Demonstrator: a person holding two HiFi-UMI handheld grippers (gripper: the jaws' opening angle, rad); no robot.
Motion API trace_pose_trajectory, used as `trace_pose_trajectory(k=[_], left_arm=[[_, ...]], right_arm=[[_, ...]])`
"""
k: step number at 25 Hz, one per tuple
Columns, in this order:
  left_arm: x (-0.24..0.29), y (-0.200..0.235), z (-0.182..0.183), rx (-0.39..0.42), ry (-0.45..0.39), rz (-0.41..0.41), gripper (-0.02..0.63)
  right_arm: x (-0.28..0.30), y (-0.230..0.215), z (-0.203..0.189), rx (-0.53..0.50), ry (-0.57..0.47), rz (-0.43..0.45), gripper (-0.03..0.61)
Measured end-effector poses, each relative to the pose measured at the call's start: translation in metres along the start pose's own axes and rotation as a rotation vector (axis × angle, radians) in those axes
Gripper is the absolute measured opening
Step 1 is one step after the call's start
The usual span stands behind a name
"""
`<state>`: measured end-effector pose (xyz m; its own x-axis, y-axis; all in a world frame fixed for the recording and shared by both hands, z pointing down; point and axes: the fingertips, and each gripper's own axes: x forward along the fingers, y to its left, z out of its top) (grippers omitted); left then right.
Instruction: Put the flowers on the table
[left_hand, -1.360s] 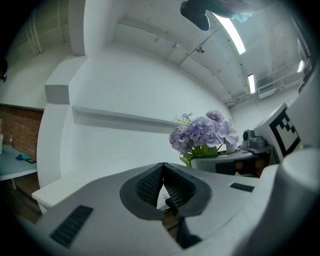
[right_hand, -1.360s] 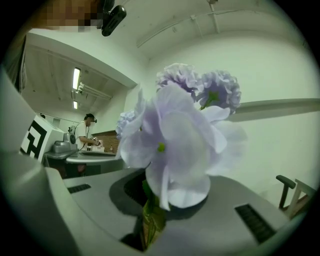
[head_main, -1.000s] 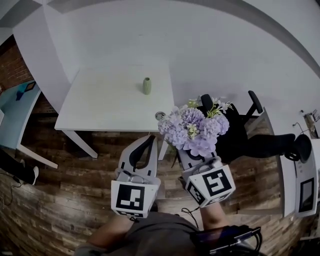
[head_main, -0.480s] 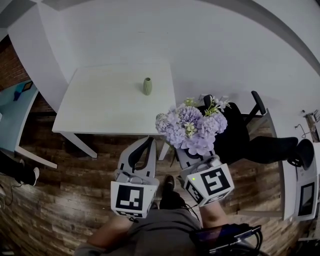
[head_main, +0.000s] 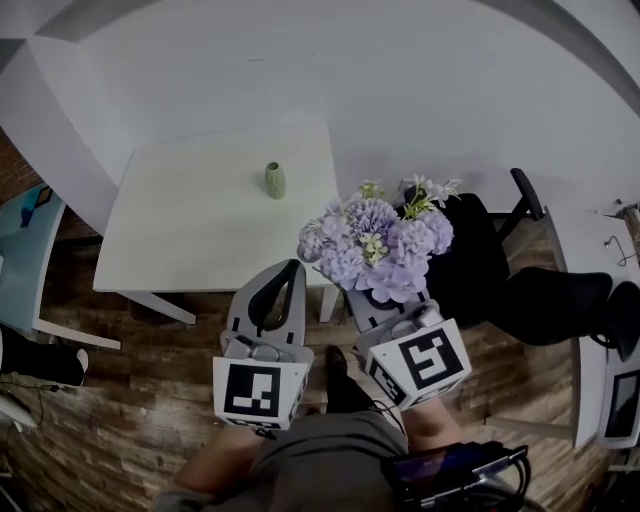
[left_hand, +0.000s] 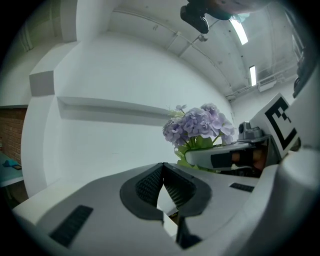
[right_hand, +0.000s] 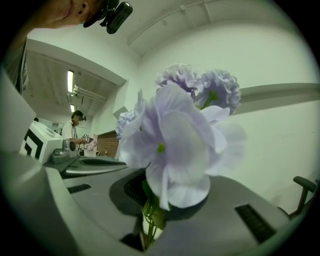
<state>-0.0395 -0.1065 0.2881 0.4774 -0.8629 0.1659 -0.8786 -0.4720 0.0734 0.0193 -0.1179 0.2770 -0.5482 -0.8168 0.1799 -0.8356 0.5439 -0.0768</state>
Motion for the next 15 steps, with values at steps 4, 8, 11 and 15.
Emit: trace_pose_trajectory(k=[4,8,11,15], left_arm=[[-0.032,-0.013,-0.012,0.004,0.011,-0.032,0.009],[-0.066,-0.028,-0.022,0.009,0.017,-0.080,0.009],[-0.030,-0.016,-0.014,0.006,0.043,-0.061,0.009],[-0.008,-0.007,-0.008,0.008,0.041,-0.028,0.009]], right_arm=[[-0.027,0.022,-0.010,0.002,0.003,-0.032,0.051],[-0.057,0.046,-0.023,0.012,0.011,-0.078,0.049],[-0.024,0.018,-0.013,0.025,0.023,-0.050,0.049],[0.001,0.000,-0.002,0.019,0.006,-0.014,0.049]])
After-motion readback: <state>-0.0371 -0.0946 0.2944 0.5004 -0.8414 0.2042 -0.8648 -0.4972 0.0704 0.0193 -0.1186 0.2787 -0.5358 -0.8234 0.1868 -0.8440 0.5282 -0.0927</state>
